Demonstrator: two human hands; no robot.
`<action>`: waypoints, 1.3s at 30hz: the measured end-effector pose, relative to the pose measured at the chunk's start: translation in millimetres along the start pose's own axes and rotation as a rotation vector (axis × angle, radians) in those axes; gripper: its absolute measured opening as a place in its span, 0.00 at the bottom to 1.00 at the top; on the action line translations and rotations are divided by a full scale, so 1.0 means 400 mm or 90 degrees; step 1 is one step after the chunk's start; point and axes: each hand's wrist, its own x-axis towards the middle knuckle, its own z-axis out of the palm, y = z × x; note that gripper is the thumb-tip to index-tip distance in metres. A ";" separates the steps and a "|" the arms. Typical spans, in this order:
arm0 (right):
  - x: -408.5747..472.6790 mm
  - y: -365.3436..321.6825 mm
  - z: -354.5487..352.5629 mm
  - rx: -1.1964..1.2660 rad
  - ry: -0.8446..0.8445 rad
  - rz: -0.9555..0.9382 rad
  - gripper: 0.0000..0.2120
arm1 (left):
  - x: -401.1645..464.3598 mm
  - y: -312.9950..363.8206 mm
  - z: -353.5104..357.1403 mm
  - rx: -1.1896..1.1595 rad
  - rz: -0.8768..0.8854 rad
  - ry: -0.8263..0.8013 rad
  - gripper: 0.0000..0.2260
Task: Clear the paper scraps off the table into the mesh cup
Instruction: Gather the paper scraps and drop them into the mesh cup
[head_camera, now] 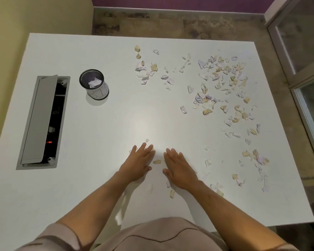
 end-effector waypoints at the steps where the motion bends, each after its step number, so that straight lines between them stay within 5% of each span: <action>1: -0.009 0.002 -0.002 0.010 0.002 -0.014 0.28 | -0.014 0.005 0.002 -0.018 0.012 0.020 0.26; 4: -0.028 0.015 -0.026 0.017 0.058 0.002 0.26 | -0.044 0.020 -0.025 -0.025 -0.018 0.069 0.22; 8: -0.089 0.060 -0.063 0.034 0.164 0.177 0.27 | -0.103 0.037 -0.047 -0.092 -0.258 0.210 0.28; 11: -0.146 0.091 -0.063 0.037 0.130 0.285 0.35 | -0.165 0.056 -0.036 -0.196 -0.454 0.123 0.38; 14: -0.195 0.105 -0.053 0.058 0.063 0.354 0.41 | -0.206 0.081 -0.032 -0.203 -0.536 0.018 0.41; 20: -0.254 0.111 -0.037 0.097 0.007 0.440 0.51 | -0.246 0.130 -0.008 -0.261 -0.589 -0.043 0.47; 23: -0.263 0.105 -0.020 0.147 -0.021 0.440 0.52 | -0.248 0.140 0.010 -0.359 -0.590 -0.002 0.41; 31: -0.196 0.037 0.007 0.217 0.085 0.343 0.31 | -0.193 0.178 0.026 -0.433 -0.538 0.115 0.13; 39: -0.163 0.014 0.002 0.331 0.171 0.233 0.21 | -0.136 0.193 0.016 -0.508 -0.470 0.233 0.08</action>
